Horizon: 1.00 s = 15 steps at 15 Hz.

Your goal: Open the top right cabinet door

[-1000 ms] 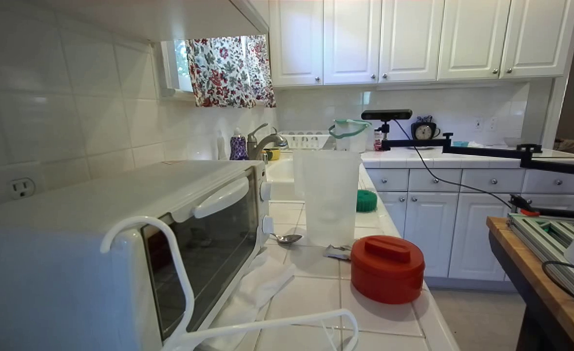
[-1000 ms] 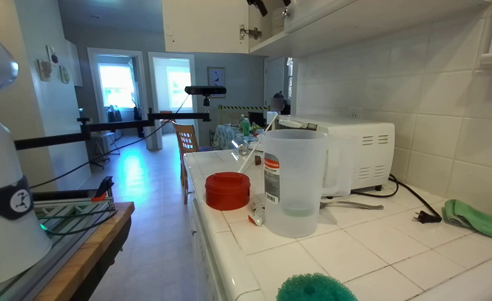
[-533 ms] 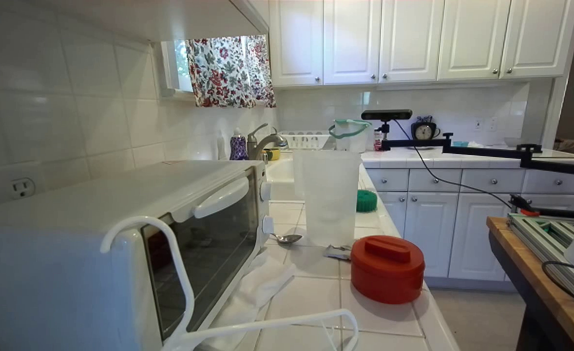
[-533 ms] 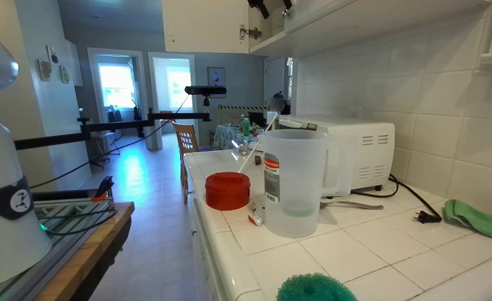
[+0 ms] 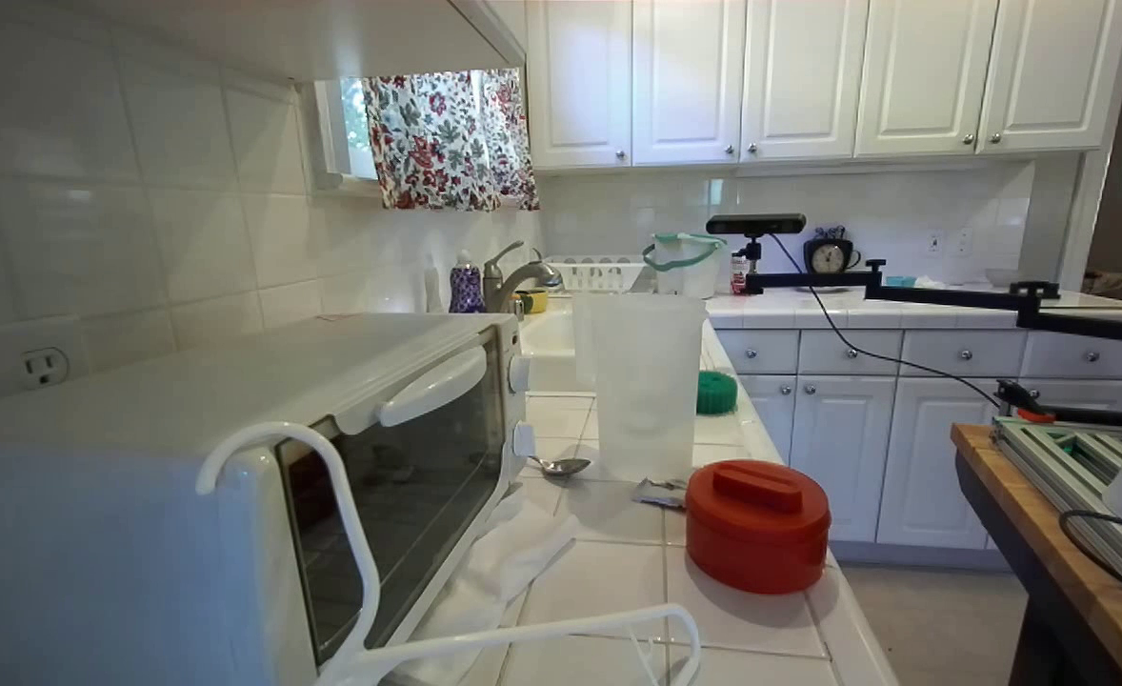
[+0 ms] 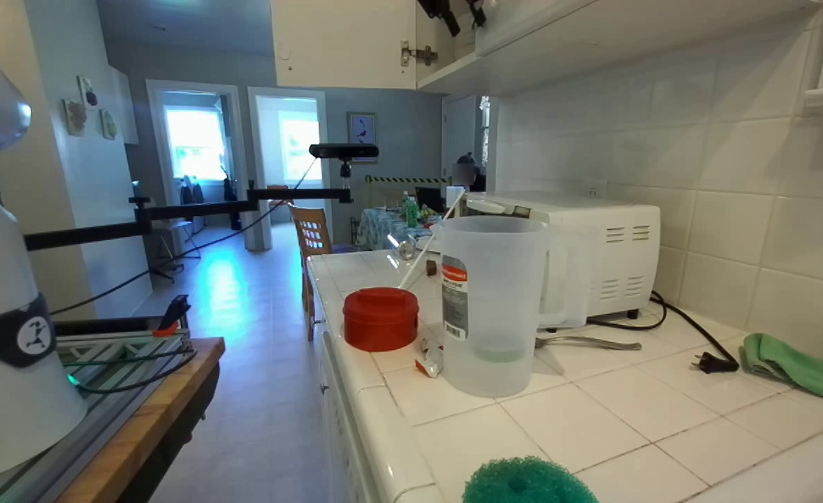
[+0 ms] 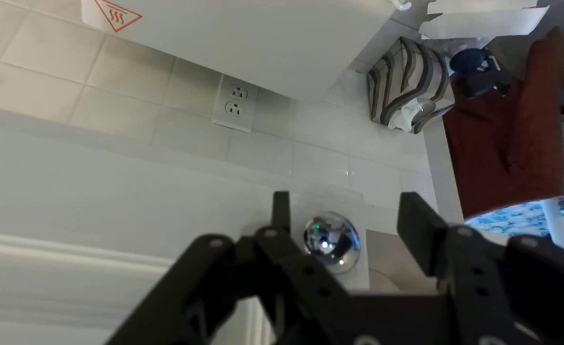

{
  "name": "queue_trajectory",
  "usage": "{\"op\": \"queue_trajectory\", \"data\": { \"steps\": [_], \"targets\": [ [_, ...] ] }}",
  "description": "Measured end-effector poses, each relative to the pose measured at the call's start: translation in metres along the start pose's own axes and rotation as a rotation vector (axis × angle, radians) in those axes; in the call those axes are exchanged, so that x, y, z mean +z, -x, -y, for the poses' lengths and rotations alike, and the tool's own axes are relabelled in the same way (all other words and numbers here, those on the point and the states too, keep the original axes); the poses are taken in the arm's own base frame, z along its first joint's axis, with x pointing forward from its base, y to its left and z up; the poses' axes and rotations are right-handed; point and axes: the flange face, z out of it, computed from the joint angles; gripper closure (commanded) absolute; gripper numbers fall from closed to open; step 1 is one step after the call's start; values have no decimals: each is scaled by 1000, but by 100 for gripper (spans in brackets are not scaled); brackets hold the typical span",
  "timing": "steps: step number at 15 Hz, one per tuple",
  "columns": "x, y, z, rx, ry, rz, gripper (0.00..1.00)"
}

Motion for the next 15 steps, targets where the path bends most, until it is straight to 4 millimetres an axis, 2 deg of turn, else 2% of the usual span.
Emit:
{"op": "queue_trajectory", "data": {
  "steps": [4, 11, 12, 13, 15],
  "targets": [
    [2, 0, -4, -1, 14, 1, 98],
    [3, 2, -4, -10, 24, 24, 100],
    [3, 2, -4, -11, 25, 25, 74],
    [3, 2, -4, -12, 26, 25, 74],
    [3, 2, -3, -22, 31, 24, 61]
  ]
}}
